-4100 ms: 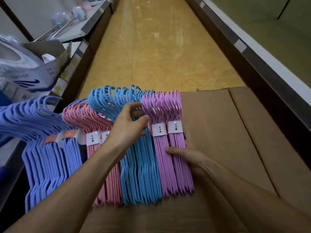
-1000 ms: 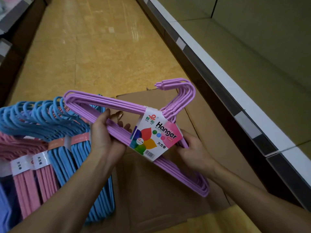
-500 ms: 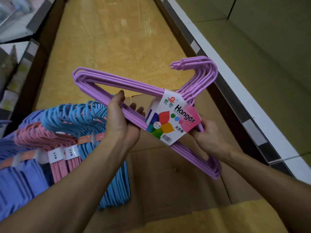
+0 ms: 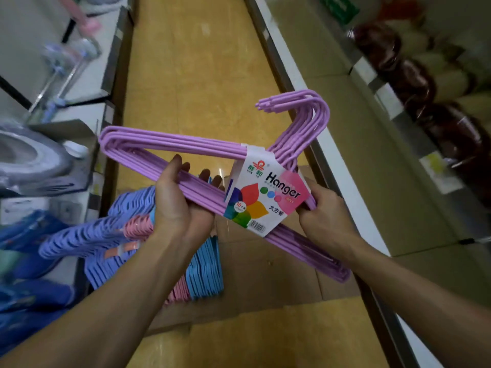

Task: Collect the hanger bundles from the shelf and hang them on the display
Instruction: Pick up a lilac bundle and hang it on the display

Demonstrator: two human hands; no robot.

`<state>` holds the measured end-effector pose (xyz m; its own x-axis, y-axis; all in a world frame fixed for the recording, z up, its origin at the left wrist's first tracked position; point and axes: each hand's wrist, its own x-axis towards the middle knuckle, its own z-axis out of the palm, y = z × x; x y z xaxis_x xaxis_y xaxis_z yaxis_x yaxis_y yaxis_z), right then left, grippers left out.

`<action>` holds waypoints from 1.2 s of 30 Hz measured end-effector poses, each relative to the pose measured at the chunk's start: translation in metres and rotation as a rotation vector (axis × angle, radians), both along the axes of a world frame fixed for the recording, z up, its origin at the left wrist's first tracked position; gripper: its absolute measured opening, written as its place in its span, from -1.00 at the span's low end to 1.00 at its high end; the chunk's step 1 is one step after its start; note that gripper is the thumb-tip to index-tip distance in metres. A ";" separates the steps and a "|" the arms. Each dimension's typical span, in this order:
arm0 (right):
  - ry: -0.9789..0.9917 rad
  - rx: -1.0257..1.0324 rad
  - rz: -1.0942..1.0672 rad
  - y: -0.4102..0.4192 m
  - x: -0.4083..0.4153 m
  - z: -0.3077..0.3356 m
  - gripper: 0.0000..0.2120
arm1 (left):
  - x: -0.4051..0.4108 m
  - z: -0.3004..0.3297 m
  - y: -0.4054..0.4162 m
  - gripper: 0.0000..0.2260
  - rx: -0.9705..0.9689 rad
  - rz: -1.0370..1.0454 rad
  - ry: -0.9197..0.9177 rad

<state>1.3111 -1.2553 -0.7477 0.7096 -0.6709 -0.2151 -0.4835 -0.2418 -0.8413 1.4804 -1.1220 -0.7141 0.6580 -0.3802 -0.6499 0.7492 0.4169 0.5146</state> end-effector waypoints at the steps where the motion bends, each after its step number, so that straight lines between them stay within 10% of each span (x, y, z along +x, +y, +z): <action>1: -0.014 -0.009 -0.007 0.002 0.000 0.017 -0.49 | 0.001 0.016 0.002 -0.78 -0.004 0.003 0.001; 36: -0.249 -0.470 0.086 0.152 0.004 0.665 -0.84 | -0.046 0.668 0.204 -0.89 -0.338 0.032 -0.368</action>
<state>1.3155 -1.1034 -0.0831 0.7573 -0.5916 0.2765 -0.2448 -0.6498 -0.7196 1.4341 -0.9177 -0.0460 0.8356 -0.5050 -0.2163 0.5271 0.6261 0.5745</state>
